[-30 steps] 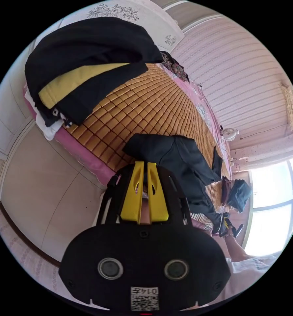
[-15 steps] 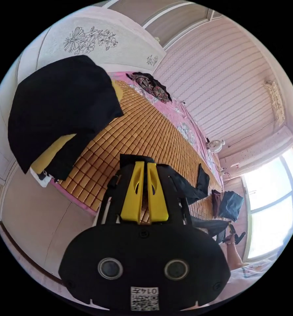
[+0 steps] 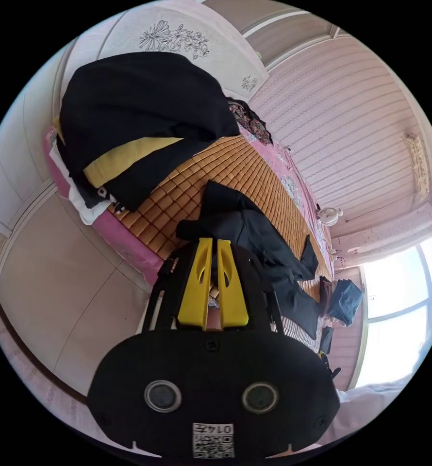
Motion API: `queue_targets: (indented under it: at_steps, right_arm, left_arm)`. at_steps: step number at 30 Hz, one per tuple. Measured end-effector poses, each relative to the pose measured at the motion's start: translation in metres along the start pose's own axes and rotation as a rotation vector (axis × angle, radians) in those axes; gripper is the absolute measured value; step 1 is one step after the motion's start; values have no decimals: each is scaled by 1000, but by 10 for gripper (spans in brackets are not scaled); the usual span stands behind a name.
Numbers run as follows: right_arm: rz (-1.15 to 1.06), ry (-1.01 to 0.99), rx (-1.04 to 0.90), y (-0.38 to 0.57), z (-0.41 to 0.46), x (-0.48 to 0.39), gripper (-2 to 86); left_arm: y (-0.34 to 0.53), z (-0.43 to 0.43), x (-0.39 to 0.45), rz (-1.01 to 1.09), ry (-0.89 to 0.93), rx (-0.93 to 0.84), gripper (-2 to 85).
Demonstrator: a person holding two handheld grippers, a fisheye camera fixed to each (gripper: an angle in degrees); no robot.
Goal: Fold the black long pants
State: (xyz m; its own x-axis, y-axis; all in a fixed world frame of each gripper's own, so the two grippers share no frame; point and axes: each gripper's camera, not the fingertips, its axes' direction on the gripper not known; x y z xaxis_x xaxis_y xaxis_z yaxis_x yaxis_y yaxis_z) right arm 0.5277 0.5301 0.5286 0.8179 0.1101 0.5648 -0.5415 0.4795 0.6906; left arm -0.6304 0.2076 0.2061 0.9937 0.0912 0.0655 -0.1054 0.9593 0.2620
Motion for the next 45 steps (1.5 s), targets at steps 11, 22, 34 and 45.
queue_targets:
  at_steps: [11,22,34,45]
  right_arm:
    - [-187,376,-216,-62,129,-80,53]
    - [-247,454,-215,-6,83,-54,46]
    - [-506,494,-38,-43,182,-194,97]
    - [-291,146,-65,-141,394,-301,120]
  left_arm:
    - [-14,-6,27,42,-80,-24,-10]
    - [19,-14,8,-56,5,-84,23]
    - [-50,-2,82,126,-93,-38,52]
    - [-106,133,188,356,-463,-140,14]
